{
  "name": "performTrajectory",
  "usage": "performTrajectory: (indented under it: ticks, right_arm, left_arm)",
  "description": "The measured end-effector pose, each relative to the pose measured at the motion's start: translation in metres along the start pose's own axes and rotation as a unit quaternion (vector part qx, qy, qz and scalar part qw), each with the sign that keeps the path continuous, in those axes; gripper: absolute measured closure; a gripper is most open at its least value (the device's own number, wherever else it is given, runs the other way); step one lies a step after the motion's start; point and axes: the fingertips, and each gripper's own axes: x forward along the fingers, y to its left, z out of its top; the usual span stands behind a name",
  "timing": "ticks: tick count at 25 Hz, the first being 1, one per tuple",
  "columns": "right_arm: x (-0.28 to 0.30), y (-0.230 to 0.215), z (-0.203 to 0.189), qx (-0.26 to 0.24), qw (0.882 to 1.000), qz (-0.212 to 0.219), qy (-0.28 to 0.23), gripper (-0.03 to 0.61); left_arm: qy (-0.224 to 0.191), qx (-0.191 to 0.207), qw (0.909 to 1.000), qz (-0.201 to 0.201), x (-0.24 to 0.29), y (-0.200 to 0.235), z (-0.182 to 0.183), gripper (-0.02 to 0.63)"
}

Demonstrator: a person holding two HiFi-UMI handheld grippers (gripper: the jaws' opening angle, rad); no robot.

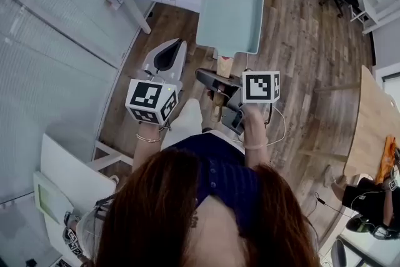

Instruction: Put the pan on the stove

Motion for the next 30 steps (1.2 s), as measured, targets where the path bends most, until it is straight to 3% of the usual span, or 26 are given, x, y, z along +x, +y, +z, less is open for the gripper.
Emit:
performTrajectory:
  ticks: [7,27,30]
  right_arm:
    - [0.005,-0.002,0.009,-0.002,1.0,-0.005,-0.004,0.531]
    - [0.084,-0.039,0.081,0.011,1.0,-0.017,-0.004,0.531]
    - [0.079,-0.038,0.074,0.01,1.0,-0.016,-0.006,0.531]
  left_arm:
    - [0.003,0.001,1.0,-0.006,0.003,0.004,0.001,0.601]
    - [0.012,-0.014,0.9996,-0.019,0.069,0.102,-0.005,0.601]
    - [0.012,-0.012,0.9997,-0.02,0.063,0.094,-0.008,0.601]
